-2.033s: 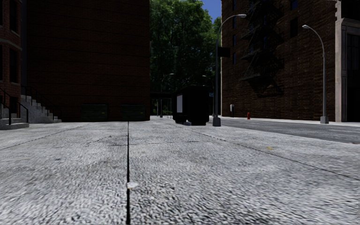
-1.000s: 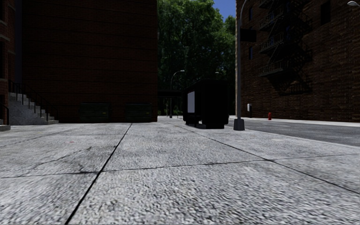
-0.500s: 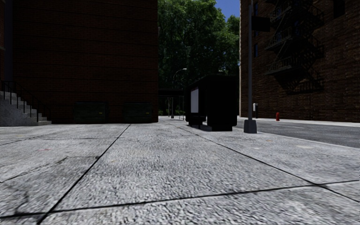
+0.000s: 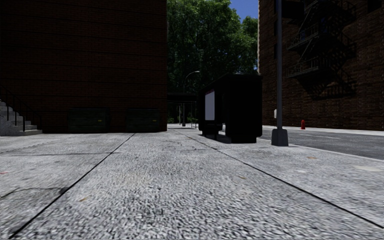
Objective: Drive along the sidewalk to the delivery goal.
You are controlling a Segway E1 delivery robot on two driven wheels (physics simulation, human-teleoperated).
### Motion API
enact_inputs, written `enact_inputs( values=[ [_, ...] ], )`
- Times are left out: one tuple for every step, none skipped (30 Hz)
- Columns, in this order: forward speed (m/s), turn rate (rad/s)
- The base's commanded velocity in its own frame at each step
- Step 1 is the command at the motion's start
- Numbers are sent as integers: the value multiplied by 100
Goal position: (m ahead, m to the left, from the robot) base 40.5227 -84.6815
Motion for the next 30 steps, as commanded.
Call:
enact_inputs(
  values=[
    [200,11],
    [200,11],
    [200,11],
    [200,11],
    [200,11],
    [200,11],
    [200,13],
    [200,15],
    [200,16],
    [200,16],
    [200,17],
    [200,17],
    [200,17],
    [200,18],
    [200,18],
    [200,18],
    [200,20],
    [200,23],
    [200,25],
    [200,25],
    [200,25],
    [200,26],
    [200,26],
    [200,26],
    [200,26],
    [200,26],
    [200,26],
    [200,26],
    [200,26],
    [200,26]
  ],
)
